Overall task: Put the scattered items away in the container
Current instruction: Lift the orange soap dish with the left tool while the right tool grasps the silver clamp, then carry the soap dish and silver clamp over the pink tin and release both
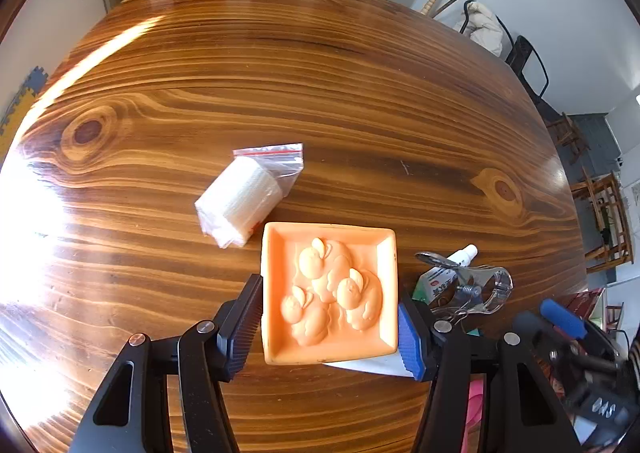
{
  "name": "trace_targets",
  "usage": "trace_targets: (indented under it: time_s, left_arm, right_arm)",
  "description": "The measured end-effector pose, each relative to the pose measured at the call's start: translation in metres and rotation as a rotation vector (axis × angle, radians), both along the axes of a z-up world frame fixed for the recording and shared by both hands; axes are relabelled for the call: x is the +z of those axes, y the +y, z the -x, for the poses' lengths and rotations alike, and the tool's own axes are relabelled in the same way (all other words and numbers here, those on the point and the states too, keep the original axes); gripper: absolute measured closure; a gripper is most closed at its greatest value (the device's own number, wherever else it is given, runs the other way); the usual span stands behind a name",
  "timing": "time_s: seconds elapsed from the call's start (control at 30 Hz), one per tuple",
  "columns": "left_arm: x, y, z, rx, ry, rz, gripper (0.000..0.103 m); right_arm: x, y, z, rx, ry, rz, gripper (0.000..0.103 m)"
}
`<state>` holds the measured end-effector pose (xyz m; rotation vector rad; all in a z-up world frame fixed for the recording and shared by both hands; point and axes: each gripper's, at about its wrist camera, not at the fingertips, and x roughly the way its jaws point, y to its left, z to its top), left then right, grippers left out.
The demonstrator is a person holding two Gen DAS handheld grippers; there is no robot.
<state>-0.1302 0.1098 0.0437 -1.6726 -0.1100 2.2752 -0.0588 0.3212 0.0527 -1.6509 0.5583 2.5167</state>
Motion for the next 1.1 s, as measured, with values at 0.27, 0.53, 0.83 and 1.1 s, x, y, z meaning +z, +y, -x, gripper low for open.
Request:
trace_targets:
  time_s: [0.27, 0.53, 0.83, 1.1]
  left_arm:
    - [-0.003, -0.014, -0.002, 0.03, -0.014, 0.001, 0.042]
    - [-0.003, -0.013, -0.003, 0.029, -0.016, 0.008, 0.041]
    - [0.005, -0.011, -0.013, 0.019, -0.008, 0.014, 0.041]
    - [0.02, -0.011, -0.034, 0.01, 0.015, 0.041, 0.041]
  right_arm:
    - [-0.014, -0.008, 0.024, 0.039, -0.024, -0.004, 0.011]
    - [-0.036, -0.014, 0.035, 0.051, -0.084, -0.059, 0.012]
    - [-0.026, -0.014, 0.023, 0.059, -0.056, -0.127, 0.034]
    - [0.004, 0.005, -0.029, 0.005, 0.011, -0.1, 0.034]
